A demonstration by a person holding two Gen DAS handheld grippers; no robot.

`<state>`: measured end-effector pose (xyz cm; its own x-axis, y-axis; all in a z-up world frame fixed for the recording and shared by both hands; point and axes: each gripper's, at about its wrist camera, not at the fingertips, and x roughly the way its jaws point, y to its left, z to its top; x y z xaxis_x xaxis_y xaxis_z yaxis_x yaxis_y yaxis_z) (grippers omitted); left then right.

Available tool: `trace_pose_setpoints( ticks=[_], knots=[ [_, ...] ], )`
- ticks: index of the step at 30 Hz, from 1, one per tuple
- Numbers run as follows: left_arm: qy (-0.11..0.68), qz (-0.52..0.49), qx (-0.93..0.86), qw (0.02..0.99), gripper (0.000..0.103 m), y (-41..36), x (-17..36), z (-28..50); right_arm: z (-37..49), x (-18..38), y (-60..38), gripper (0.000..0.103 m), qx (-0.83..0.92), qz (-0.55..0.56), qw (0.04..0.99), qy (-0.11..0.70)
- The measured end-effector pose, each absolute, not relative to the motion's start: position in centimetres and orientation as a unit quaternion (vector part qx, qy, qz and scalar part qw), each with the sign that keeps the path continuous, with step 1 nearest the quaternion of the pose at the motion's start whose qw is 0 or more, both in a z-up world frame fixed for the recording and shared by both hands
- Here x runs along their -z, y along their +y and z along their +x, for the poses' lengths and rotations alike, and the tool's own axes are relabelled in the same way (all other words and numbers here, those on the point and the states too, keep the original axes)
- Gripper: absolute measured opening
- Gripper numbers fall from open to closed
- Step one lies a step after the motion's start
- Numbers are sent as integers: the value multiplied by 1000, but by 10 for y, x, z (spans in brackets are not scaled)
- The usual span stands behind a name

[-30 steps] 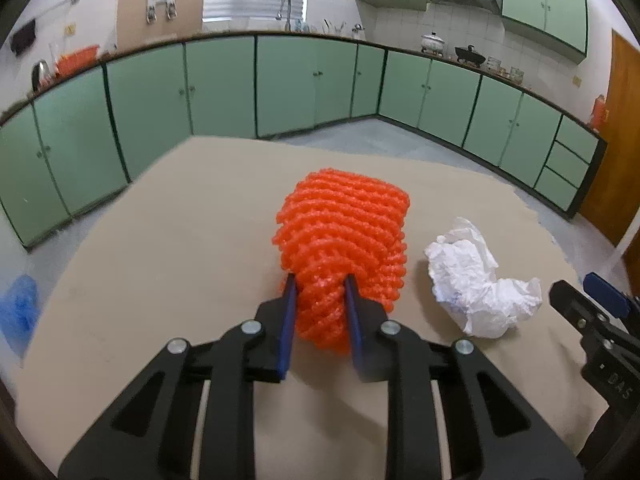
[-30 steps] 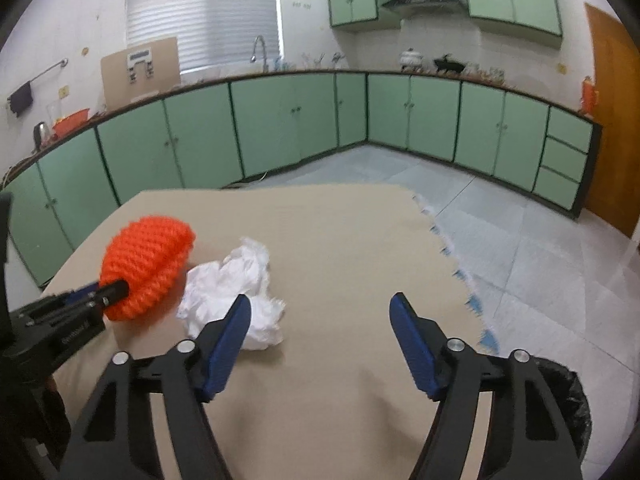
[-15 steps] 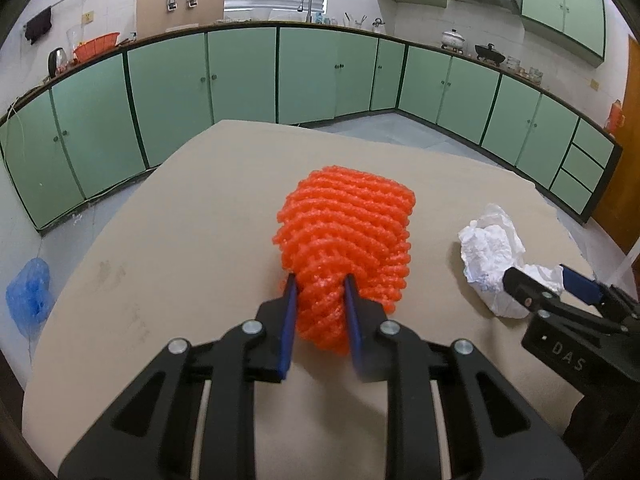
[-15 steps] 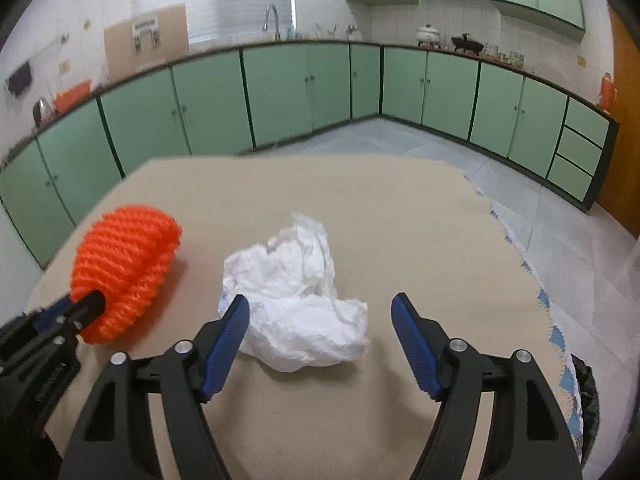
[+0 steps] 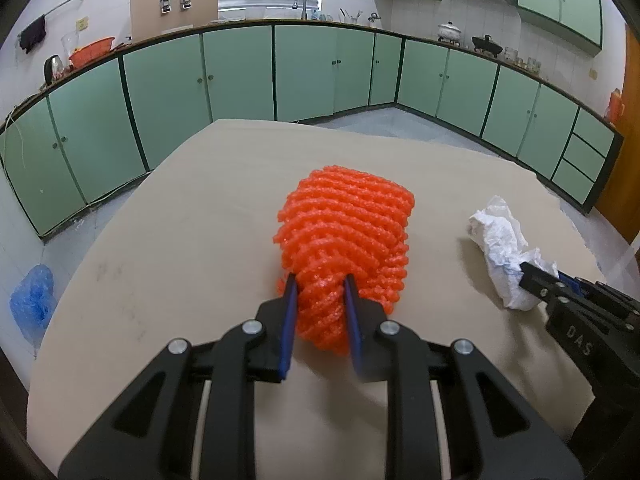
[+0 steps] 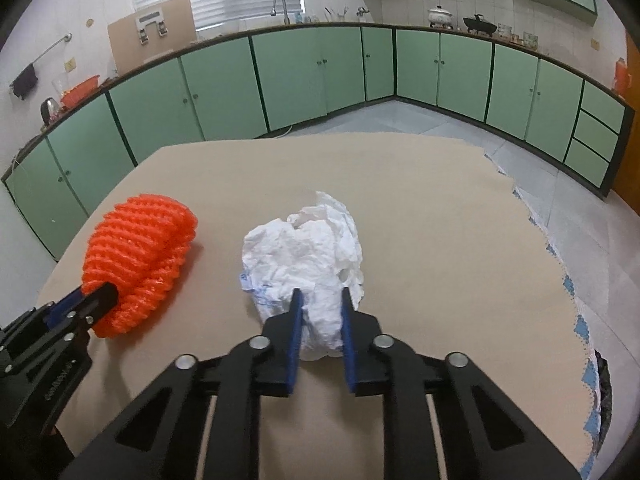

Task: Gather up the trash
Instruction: 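Grasp the white crumpled tissue with the right tool while the left tool holds the net, then lift the orange net and white tissue and carry them toward the bin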

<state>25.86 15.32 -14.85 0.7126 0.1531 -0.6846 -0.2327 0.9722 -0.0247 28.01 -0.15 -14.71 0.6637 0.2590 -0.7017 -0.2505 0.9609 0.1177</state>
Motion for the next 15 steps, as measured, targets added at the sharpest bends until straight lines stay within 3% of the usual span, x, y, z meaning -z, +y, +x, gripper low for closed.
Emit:
trace_pose_setpoints(
  ticks=[15],
  knots=[
    [351, -38, -96, 931, 21, 137, 146, 245, 243, 124, -33, 8, -127, 3, 930, 345]
  ],
)
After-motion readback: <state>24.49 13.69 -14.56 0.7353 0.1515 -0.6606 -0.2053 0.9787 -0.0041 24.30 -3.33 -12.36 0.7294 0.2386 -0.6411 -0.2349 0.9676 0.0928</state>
